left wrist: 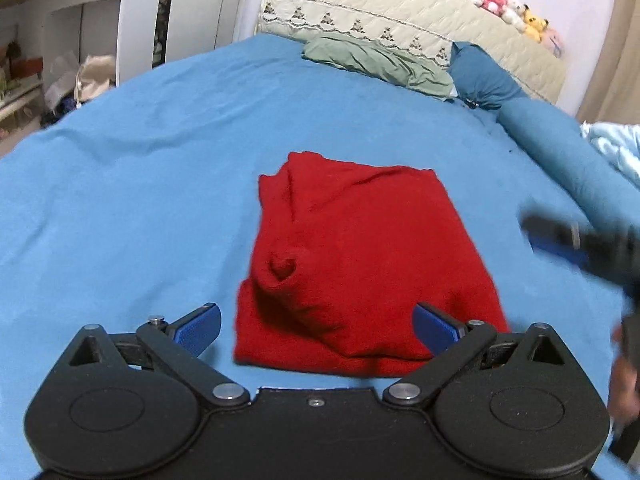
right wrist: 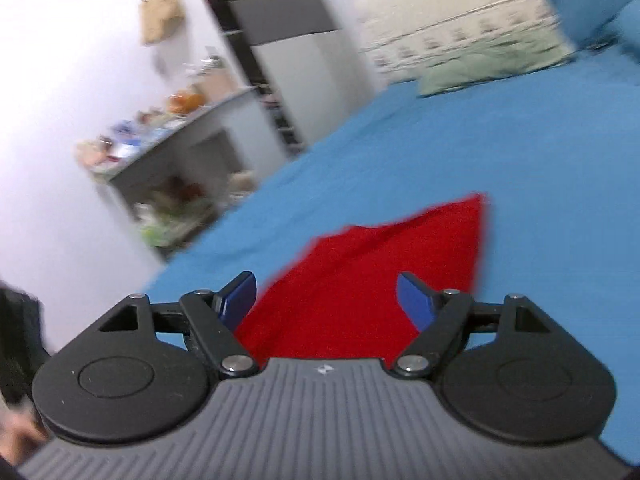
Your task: Fold small clothes
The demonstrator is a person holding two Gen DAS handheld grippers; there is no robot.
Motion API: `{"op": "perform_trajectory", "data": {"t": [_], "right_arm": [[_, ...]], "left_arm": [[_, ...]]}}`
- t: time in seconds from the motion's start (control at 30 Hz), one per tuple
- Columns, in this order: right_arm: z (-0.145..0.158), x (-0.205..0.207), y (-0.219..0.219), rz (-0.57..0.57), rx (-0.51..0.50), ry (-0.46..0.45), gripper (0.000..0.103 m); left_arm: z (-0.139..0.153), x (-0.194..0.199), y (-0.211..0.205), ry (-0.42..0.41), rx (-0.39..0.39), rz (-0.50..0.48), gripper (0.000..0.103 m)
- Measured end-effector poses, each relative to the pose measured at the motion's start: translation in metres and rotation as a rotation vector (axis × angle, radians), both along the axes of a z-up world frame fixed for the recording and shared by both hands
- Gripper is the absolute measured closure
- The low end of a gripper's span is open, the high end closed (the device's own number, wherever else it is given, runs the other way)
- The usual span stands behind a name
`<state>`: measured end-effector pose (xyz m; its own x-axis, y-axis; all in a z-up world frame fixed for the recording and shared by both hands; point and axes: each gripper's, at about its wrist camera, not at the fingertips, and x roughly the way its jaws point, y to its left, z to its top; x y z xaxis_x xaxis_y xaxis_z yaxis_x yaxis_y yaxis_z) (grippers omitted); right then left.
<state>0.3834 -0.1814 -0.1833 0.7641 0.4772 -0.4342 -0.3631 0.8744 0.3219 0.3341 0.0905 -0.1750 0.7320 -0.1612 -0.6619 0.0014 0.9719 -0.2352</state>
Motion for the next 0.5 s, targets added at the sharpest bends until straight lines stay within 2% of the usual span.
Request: {"op": "perform_trajectory", "data": {"t": [0.07,0.17,0.33,0.47,0.5], "right_arm": [[-0.016,-0.018,-0.002,-0.044,-0.084,0.027,0.01],[-0.045,-0.026,0.015,-0.062,-0.14,0.071,0.01],[-0.074,-0.03,0.029,-0.078,-0.185,0.093,0.013],[-0.078,-0.026,0.021,-0.136,-0.197,0.074,0.014],[-0.08,-0.022,0.021,-0.15,-0.221,0.074,0.019]], "left_arm": [[-0.002,0.002,0.001,0.009,-0.037,0.011,0.007],[-0.005,0.003,0.004,0.014,-0.064,0.034,0.008],[-0.006,0.005,0.006,0.011,-0.038,0.046,0.008],[-0.008,0.01,0.007,0.007,-0.024,0.051,0.008],[-0.008,0.011,0.008,0.005,-0.021,0.055,0.008]]}}
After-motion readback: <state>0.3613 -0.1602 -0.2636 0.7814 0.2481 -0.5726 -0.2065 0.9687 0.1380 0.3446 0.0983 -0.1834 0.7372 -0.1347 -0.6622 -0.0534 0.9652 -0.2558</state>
